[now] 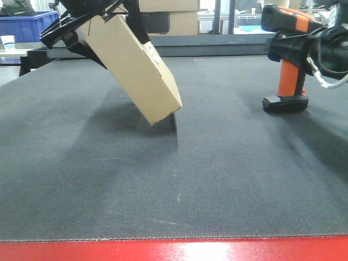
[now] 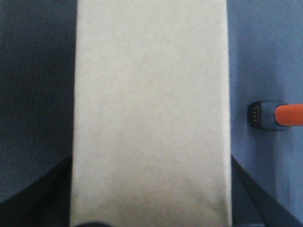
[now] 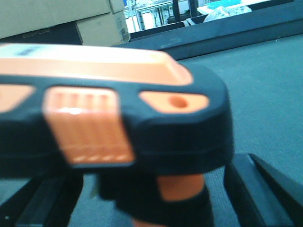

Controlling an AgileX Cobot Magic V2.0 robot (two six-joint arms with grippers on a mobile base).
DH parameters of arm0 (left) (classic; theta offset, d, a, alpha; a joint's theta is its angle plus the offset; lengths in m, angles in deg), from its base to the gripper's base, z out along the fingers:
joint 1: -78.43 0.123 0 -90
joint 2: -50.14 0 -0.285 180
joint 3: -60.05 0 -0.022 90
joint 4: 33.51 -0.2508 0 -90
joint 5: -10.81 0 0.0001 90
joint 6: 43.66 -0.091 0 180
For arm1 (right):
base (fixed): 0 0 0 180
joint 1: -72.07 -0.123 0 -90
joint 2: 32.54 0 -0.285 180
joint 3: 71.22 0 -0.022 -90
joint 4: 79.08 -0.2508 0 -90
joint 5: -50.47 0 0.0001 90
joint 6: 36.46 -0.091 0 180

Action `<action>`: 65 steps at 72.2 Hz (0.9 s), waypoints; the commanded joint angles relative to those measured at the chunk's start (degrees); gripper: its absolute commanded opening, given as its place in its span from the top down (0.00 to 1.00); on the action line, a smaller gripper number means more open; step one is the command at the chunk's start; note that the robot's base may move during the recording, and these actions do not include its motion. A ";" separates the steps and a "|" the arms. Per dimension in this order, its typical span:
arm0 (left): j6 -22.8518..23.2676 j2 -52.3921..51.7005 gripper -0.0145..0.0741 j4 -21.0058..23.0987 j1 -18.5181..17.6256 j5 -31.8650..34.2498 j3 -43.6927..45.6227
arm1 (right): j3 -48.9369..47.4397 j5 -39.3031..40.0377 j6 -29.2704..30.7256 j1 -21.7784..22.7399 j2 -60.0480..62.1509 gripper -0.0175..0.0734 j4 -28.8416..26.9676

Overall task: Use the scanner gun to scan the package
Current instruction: 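Lower the box back onto the table and open the left gripper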

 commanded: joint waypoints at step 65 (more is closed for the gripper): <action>-10.40 -10.53 0.96 -24.78 10.08 -14.74 0.21 | 27.61 -3.39 0.04 0.01 33.74 0.92 3.71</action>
